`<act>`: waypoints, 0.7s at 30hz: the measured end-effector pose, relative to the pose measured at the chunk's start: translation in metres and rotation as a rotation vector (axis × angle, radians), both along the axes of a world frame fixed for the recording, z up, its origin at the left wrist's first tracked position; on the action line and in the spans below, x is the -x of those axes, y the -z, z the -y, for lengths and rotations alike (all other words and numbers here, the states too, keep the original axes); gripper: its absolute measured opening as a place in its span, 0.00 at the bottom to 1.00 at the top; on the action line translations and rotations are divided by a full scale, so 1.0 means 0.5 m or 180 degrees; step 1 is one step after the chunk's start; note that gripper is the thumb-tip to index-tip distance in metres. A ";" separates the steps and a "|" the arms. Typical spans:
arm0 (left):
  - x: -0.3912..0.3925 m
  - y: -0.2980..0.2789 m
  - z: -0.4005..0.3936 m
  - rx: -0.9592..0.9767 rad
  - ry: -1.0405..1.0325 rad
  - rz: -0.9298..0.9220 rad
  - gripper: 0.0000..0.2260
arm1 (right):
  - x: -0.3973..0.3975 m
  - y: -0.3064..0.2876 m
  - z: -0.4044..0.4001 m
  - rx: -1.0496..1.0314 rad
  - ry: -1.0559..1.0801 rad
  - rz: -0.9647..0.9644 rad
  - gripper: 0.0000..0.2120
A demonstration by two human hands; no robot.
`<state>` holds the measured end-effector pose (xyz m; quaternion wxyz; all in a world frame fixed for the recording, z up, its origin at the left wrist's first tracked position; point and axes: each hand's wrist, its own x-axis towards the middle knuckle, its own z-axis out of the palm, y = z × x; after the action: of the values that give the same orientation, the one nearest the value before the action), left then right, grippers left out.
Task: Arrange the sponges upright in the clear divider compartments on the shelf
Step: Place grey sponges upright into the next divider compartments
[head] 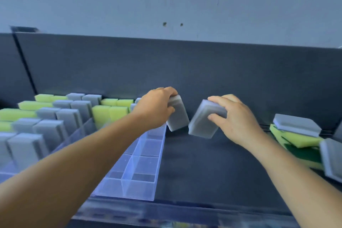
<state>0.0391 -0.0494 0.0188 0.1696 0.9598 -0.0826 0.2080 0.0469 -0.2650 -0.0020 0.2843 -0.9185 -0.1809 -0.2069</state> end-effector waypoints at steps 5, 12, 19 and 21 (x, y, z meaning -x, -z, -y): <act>0.004 -0.018 -0.123 0.0001 -0.0197 -0.0014 0.16 | -0.009 -0.012 -0.107 -0.0168 -0.0208 0.0058 0.18; -0.009 -0.005 -0.220 -0.0142 -0.0130 -0.0268 0.15 | -0.031 -0.014 -0.218 -0.0199 -0.0327 -0.0121 0.17; -0.022 0.009 -0.257 -0.0348 0.0130 -0.0686 0.16 | -0.047 -0.001 -0.266 0.0115 -0.0254 -0.0415 0.17; -0.026 0.015 -0.255 -0.0438 0.0215 -0.0694 0.15 | -0.051 0.000 -0.272 0.0215 -0.0189 -0.0397 0.17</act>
<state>0.0521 0.0783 0.0112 0.1182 0.9827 -0.1101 0.0905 0.0724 -0.1292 -0.0021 0.2698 -0.9329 -0.1969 -0.1346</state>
